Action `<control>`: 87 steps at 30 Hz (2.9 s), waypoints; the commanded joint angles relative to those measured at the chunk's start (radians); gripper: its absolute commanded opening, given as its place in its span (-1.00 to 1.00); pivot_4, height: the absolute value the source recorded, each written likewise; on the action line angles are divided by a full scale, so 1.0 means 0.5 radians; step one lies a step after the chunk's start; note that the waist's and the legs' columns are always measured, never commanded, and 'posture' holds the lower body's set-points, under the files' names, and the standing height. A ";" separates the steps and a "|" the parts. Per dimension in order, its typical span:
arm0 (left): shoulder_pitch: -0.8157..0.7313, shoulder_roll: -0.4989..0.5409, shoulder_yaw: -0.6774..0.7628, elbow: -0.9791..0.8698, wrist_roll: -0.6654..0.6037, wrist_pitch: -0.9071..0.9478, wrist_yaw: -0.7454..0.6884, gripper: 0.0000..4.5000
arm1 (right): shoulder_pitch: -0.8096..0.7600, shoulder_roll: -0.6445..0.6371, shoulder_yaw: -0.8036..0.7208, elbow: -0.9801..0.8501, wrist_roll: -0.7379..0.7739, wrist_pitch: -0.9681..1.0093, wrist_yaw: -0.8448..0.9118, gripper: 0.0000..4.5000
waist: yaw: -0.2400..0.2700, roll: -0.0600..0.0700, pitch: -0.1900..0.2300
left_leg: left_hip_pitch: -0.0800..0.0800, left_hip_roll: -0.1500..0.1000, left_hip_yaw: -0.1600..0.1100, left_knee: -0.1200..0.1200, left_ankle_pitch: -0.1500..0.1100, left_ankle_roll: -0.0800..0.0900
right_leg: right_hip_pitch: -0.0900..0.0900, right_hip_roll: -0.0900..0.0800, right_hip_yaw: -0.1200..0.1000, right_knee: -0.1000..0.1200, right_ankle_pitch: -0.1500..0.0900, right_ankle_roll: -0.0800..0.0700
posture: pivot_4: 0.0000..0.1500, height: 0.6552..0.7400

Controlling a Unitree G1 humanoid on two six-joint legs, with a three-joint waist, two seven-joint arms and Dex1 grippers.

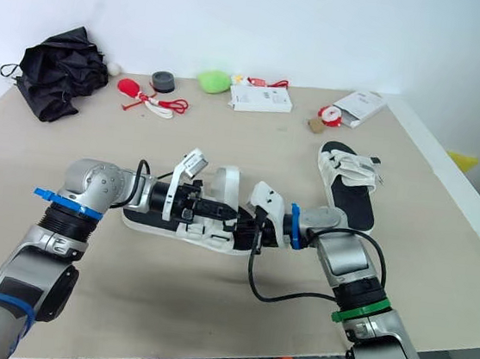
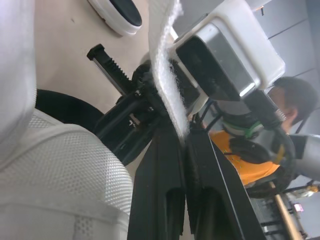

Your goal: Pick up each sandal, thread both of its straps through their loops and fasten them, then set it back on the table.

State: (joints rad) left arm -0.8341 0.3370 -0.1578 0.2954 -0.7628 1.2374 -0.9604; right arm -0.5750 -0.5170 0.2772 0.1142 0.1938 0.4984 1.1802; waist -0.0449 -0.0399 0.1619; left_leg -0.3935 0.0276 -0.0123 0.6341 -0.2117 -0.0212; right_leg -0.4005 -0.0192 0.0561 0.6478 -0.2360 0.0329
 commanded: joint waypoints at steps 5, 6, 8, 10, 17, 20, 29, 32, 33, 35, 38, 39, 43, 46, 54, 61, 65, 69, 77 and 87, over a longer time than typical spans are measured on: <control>0.058 0.043 -0.105 -0.064 0.134 -0.113 -0.090 -0.94 | 0.076 -0.021 0.105 0.116 -0.079 0.090 -0.032 -1.00 | 0.000 0.000 0.000 | 0.000 0.000 0.000 0.000 0.000 0.000 | 0.000 0.000 0.000 0.000 0.000 0.000 | 1.00 1.00; 0.064 0.046 -0.104 -0.076 0.135 -0.113 -0.096 -0.94 | 0.074 -0.020 0.106 0.120 -0.080 0.089 -0.030 -1.00 | 0.000 0.000 0.000 | 0.000 0.000 0.000 0.000 0.000 0.000 | 0.000 0.000 0.000 0.000 0.000 0.000 | 1.00 1.00; 0.077 0.053 -0.113 -0.100 0.148 -0.123 -0.107 -0.94 | 0.071 -0.021 0.107 0.124 -0.080 0.087 -0.028 -1.00 | 0.000 0.000 0.000 | 0.000 0.000 0.000 0.000 0.000 0.000 | 0.000 0.000 0.000 0.000 0.000 0.000 | 1.00 1.00; 0.097 0.071 -0.149 -0.128 0.190 -0.168 -0.117 -0.94 | 0.069 -0.022 0.107 0.127 -0.079 0.088 -0.025 -1.00 | 0.000 0.000 0.000 | 0.000 0.000 0.000 0.000 0.000 0.000 | 0.000 0.000 0.000 0.000 0.000 0.000 | 1.00 1.00; 0.138 0.099 -0.203 -0.177 0.276 -0.264 -0.141 -0.94 | 0.069 -0.030 0.108 0.130 -0.080 0.087 -0.021 -1.00 | -0.001 0.001 -0.001 | 0.001 0.000 0.000 0.000 0.000 0.000 | 0.000 0.000 0.000 0.000 0.000 0.000 | 1.00 1.00; 0.143 0.099 -0.200 -0.184 0.280 -0.262 -0.154 -0.94 | 0.068 -0.035 0.108 0.132 -0.082 0.086 -0.018 -1.00 | -0.001 0.001 -0.001 | 0.001 0.000 0.000 0.000 0.000 0.000 | 0.000 0.000 0.000 0.000 0.000 0.000 | 1.00 1.00; 0.146 0.101 -0.135 -0.224 0.147 -0.008 -0.197 -0.94 | 0.058 -0.033 0.115 0.144 -0.090 0.082 -0.014 -1.00 | -0.001 0.001 -0.001 | 0.001 0.001 0.000 0.000 0.000 0.000 | 0.000 0.001 0.000 0.000 -0.001 -0.001 | 1.00 1.00; 0.146 0.125 -0.105 -0.216 0.090 0.128 -0.211 -0.94 | 0.058 -0.032 0.121 0.144 -0.089 0.082 -0.012 -1.00 | -0.003 0.001 -0.001 | 0.000 0.001 0.000 0.000 -0.001 0.000 | 0.000 0.001 0.000 0.000 -0.001 -0.001 | 1.00 1.00; 0.153 0.136 -0.106 -0.217 0.093 0.143 -0.208 -0.94 | 0.059 -0.033 0.122 0.144 -0.089 0.081 -0.011 -1.00 | -0.003 0.001 -0.001 | 0.000 0.001 0.000 -0.001 -0.001 0.000 | -0.001 0.001 0.000 0.000 -0.002 -0.001 | 1.00 1.00; 0.164 0.153 -0.115 -0.224 0.099 0.148 -0.204 -0.94 | 0.062 -0.034 0.123 0.144 -0.091 0.079 -0.011 -1.00 | -0.003 0.001 -0.001 | 0.000 0.001 -0.001 -0.001 -0.001 -0.001 | 0.000 0.001 0.000 0.000 -0.003 -0.001 | 1.00 1.00; 0.192 0.171 -0.138 -0.232 0.123 0.105 -0.206 -0.94 | 0.067 -0.037 0.124 0.142 -0.092 0.078 -0.008 -1.00 | -0.003 0.001 -0.001 | 0.000 0.002 -0.001 -0.001 -0.003 -0.002 | 0.000 0.001 0.000 0.000 -0.004 -0.001 | 1.00 1.00; 0.197 0.172 -0.142 -0.234 0.125 0.097 -0.204 -0.94 | 0.068 -0.037 0.126 0.141 -0.093 0.077 -0.008 -1.00 | -0.003 0.001 -0.001 | 0.001 0.002 -0.001 -0.001 -0.004 -0.003 | 0.000 0.001 0.000 0.000 -0.005 -0.002 | 1.00 1.00; 0.242 0.171 -0.213 -0.326 0.193 -0.046 -0.200 -0.94 | 0.065 -0.033 0.131 0.138 -0.094 0.082 -0.009 -1.00 | -0.003 0.001 -0.001 | 0.001 0.002 -0.001 -0.001 -0.004 -0.003 | 0.000 0.001 -0.001 0.000 -0.005 -0.002 | 1.00 1.00; 0.309 0.216 -0.337 -0.424 0.317 -0.284 -0.252 -0.94 | 0.063 -0.035 0.131 0.137 -0.094 0.082 -0.008 -1.00 | -0.002 0.002 -0.003 | 0.001 0.002 0.000 -0.001 -0.005 -0.005 | 0.000 0.001 0.000 0.000 -0.005 -0.002 | 1.00 1.00; 0.402 0.259 -0.517 -0.464 0.628 -0.835 -0.332 -0.94 | 0.072 -0.040 0.135 0.122 -0.092 0.085 -0.012 -1.00 | 0.002 0.010 -0.017 | 0.004 0.002 0.001 -0.001 -0.006 -0.006 | 0.003 0.001 0.001 0.000 -0.008 -0.004 | 1.00 1.00; 0.386 0.260 -0.461 -0.481 0.580 -0.850 -0.414 -0.46 | 0.054 -0.042 0.142 0.139 -0.089 0.077 -0.005 -1.00 | 0.003 0.011 -0.019 | 0.009 0.001 0.001 0.000 -0.005 -0.006 | 0.009 0.000 0.001 -0.001 -0.013 -0.012 | 1.00 1.00; 0.316 0.177 -0.320 -0.447 0.417 -0.628 -0.389 0.16 | 0.043 -0.043 0.146 0.153 -0.092 0.070 0.000 -1.00 | 0.002 0.012 -0.019 | 0.009 0.002 0.000 0.000 -0.006 -0.005 | 0.009 0.001 0.000 -0.001 -0.013 -0.011 | 1.00 1.00; 0.207 0.082 -0.064 -0.416 0.116 -0.171 -0.337 0.42 | 0.032 -0.045 0.148 0.164 -0.091 0.065 0.007 -1.00 | 0.002 0.011 -0.019 | 0.008 0.000 -0.001 0.002 -0.005 -0.005 | 0.010 0.000 0.000 -0.001 -0.012 -0.010 | 1.00 1.00; 0.027 -0.167 0.375 -0.126 -0.047 0.306 0.089 0.42 | 0.017 -0.029 0.145 0.188 -0.095 0.053 0.005 -1.00 | -0.004 0.011 -0.015 | 0.004 0.001 -0.007 0.001 -0.005 -0.005 | 0.007 0.004 -0.003 -0.001 -0.007 -0.001 | 1.00 1.00; 0.030 -0.204 0.313 -0.078 0.087 0.067 0.216 -0.65 | 0.051 -0.041 0.130 0.156 -0.084 0.063 -0.008 -1.00 | -0.003 0.011 -0.015 | 0.005 -0.001 -0.010 0.002 -0.004 -0.006 | 0.009 0.003 -0.003 -0.001 -0.006 0.000 | 1.00 1.00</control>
State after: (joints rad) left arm -0.8095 0.2229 0.0151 0.2673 -0.7241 1.2990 -0.8243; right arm -0.5959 -0.5209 0.2988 0.1409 0.1932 0.4978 1.1941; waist -0.0467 -0.0345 0.1544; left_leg -0.3911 0.0271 -0.0175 0.6348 -0.2139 -0.0244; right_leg -0.3959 -0.0176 0.0544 0.6474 -0.2391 0.0329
